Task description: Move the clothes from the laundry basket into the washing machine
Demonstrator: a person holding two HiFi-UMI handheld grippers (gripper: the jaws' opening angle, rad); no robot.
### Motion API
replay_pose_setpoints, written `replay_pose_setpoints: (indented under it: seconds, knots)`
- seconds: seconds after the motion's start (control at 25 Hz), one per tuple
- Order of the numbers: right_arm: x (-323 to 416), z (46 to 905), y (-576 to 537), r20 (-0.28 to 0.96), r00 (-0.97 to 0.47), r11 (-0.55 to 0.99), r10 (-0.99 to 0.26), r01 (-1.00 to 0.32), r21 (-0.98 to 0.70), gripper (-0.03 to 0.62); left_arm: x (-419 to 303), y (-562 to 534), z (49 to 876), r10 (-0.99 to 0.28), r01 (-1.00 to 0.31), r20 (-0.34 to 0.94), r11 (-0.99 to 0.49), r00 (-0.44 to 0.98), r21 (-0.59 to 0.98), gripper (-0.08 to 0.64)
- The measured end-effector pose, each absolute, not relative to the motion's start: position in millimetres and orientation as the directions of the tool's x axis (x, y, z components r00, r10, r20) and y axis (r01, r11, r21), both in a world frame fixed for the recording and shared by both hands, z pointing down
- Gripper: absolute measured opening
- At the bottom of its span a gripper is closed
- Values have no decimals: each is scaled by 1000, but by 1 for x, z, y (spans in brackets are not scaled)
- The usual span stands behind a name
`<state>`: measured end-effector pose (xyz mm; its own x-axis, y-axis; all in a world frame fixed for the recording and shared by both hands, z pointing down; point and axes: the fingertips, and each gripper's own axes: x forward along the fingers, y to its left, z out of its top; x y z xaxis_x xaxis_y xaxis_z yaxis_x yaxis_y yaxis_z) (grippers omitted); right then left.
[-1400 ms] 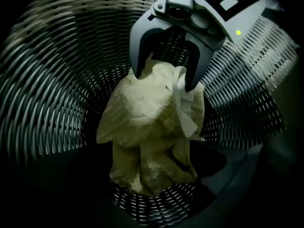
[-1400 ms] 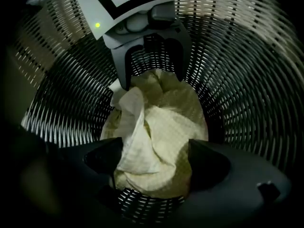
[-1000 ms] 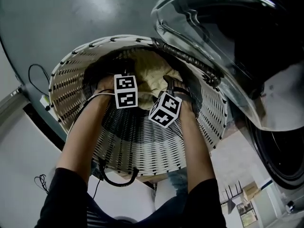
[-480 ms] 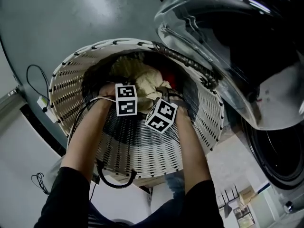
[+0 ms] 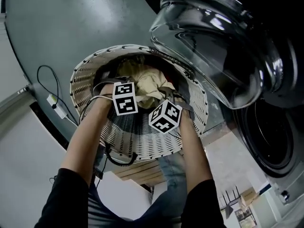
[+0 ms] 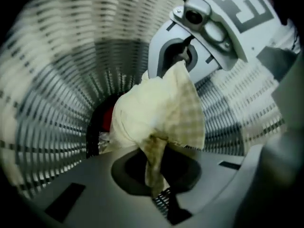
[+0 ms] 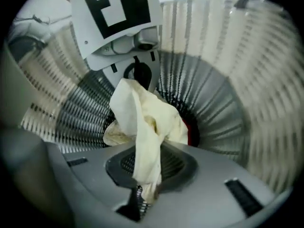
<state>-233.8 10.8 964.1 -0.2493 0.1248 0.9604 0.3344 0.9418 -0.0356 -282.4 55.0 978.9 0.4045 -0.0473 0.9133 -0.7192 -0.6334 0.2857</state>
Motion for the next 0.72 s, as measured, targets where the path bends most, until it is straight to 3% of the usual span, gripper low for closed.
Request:
replay_pose_setpoints:
  seconds: [0.72]
  knots:
    - [-243,751,-1,873,-485,999,40,14,-39,51,-292,33,754,-356,-853,828,-458,433,249,40]
